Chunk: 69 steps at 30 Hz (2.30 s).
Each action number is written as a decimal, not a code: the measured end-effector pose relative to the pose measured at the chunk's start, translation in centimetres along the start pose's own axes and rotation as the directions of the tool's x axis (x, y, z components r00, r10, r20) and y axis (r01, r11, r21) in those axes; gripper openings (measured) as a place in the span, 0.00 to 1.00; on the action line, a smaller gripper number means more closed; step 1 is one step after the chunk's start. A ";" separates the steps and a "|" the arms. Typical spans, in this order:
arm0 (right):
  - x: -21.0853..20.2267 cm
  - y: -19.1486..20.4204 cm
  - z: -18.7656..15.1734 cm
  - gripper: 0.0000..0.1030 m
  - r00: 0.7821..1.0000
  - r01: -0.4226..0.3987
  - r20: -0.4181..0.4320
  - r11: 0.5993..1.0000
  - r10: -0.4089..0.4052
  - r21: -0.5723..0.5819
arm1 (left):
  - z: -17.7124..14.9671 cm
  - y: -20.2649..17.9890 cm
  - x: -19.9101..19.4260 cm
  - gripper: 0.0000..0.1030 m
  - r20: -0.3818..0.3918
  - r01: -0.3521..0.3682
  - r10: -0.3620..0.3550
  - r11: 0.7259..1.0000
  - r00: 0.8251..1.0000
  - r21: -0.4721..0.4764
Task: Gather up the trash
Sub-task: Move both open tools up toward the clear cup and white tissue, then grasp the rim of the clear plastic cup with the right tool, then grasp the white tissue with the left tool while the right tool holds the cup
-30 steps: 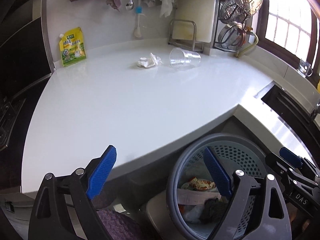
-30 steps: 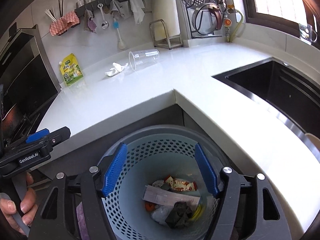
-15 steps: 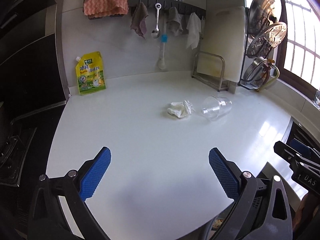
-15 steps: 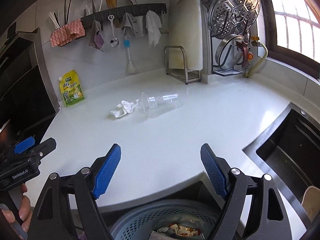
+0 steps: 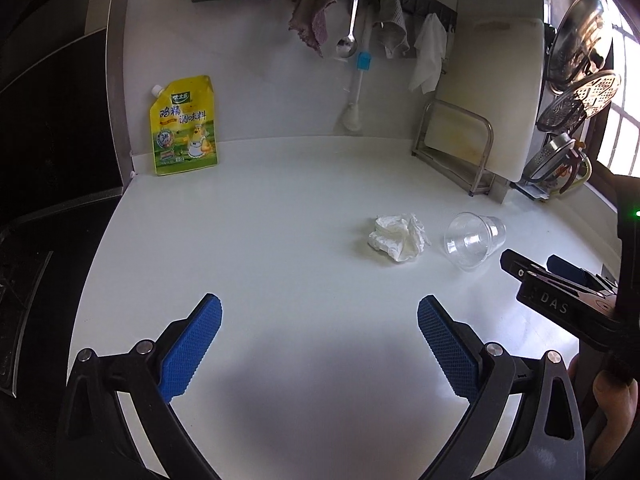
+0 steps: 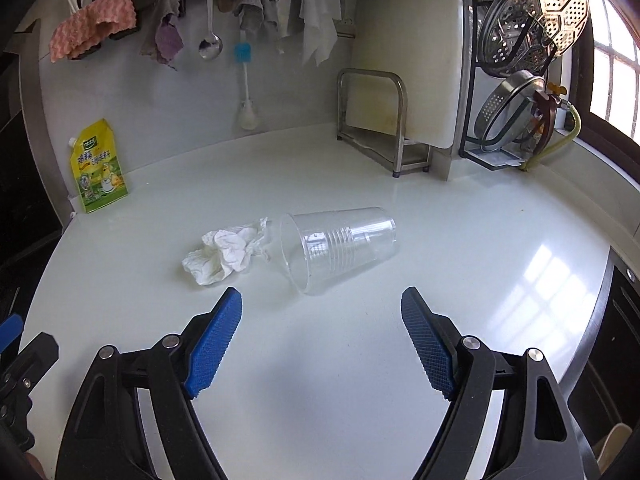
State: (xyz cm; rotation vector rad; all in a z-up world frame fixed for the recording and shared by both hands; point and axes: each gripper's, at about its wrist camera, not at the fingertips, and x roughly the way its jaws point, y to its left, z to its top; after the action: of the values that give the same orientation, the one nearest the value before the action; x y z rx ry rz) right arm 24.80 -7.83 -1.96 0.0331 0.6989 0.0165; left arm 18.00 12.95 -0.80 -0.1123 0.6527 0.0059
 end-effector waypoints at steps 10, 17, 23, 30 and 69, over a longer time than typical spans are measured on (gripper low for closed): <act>6.7 0.2 1.9 0.76 0.984 0.155 -0.094 0.988 -0.151 0.030 | 0.2 -0.5 1.6 0.94 -0.010 0.013 -0.013 1.000 1.000 0.029; 8.4 -0.4 2.6 0.76 0.974 0.206 -0.108 0.978 -0.201 0.041 | 0.4 -0.6 1.7 0.94 -0.018 0.025 -0.025 0.999 1.000 0.029; 8.7 -0.9 2.8 0.52 0.972 0.212 -0.113 0.976 -0.206 0.047 | 0.9 -1.3 1.5 0.94 -0.022 0.033 -0.032 0.999 0.999 0.039; 8.6 -3.3 2.7 0.07 0.984 0.137 -0.128 0.985 -0.123 0.105 | 2.2 -2.0 1.9 0.94 -0.045 0.051 -0.050 0.998 0.998 0.022; 4.3 -12.6 1.8 0.04 0.989 -0.148 0.027 0.953 0.146 0.264 | 5.2 -11.7 18.8 0.63 -0.255 -0.066 0.103 0.986 0.961 0.151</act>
State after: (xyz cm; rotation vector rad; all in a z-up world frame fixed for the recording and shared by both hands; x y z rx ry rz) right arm 29.27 -20.34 -3.84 0.3434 0.6860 0.0655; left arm 36.60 1.35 -6.94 0.0534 0.9206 0.0278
